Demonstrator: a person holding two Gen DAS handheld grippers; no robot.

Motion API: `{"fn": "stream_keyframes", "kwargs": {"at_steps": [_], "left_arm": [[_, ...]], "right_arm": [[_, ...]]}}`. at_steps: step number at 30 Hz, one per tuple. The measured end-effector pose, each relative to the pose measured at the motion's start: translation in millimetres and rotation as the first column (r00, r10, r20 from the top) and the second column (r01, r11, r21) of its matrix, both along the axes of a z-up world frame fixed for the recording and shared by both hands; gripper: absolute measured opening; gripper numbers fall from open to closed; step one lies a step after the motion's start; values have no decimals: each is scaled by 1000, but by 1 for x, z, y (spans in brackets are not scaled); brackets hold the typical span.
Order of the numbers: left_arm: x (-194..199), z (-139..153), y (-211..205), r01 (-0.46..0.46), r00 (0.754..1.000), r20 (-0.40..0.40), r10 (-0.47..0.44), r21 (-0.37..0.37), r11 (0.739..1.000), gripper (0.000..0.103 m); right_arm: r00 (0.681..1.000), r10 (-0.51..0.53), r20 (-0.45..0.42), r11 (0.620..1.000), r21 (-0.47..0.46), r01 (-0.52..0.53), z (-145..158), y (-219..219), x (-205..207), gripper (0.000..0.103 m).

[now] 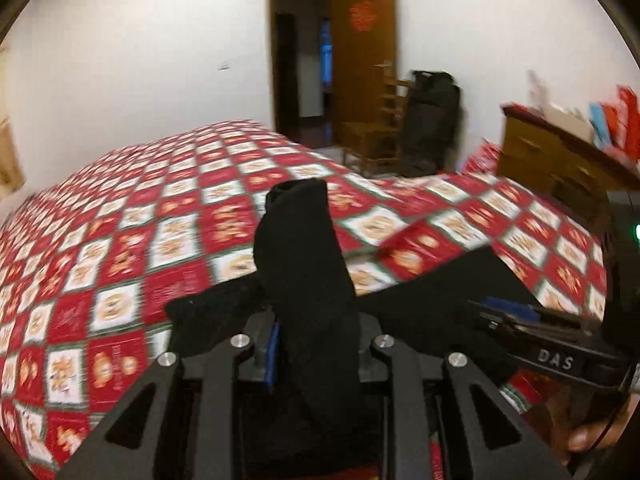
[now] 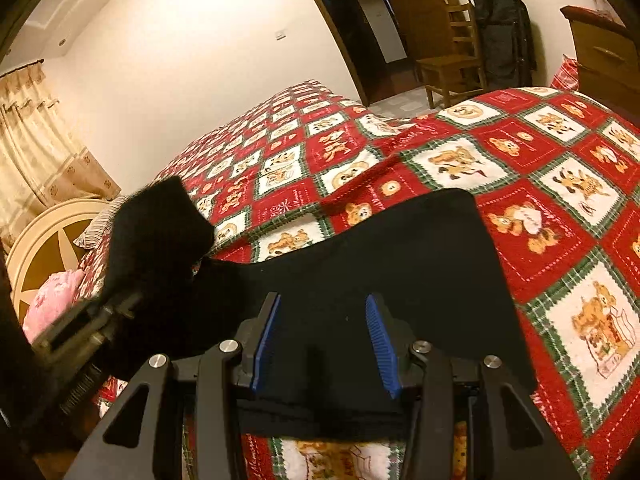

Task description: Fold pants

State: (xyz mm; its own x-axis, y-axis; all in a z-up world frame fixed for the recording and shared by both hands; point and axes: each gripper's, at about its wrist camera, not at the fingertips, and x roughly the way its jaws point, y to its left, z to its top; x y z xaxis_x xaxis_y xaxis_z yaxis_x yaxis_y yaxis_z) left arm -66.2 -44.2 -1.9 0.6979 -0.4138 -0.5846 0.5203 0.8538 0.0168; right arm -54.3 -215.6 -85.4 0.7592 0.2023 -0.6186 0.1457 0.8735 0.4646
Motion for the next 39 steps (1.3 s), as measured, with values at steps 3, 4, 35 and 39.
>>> {"fn": "stream_keyframes", "kwargs": {"at_steps": [3,4,35,39], "left_arm": [[-5,-10,-16,39,999,-17,-38,18,999,26],[-8,-11,-18,47,999,-15,-46,25,999,26],[-19,16,48,217,976,-32,-215,85,972,98],[8,11,70,51,997,-55,-48,45,998,98]], "right_arm": [[1000,-3,4,1000,-1,3,1,-3,-1,46],[1000,-7,6,1000,1,7,1,-5,-2,46],[999,9,30,939,344,-19,-1,-37,-7,58],[995,94,-41,965,250,-80,-9,-2,1,62]]}}
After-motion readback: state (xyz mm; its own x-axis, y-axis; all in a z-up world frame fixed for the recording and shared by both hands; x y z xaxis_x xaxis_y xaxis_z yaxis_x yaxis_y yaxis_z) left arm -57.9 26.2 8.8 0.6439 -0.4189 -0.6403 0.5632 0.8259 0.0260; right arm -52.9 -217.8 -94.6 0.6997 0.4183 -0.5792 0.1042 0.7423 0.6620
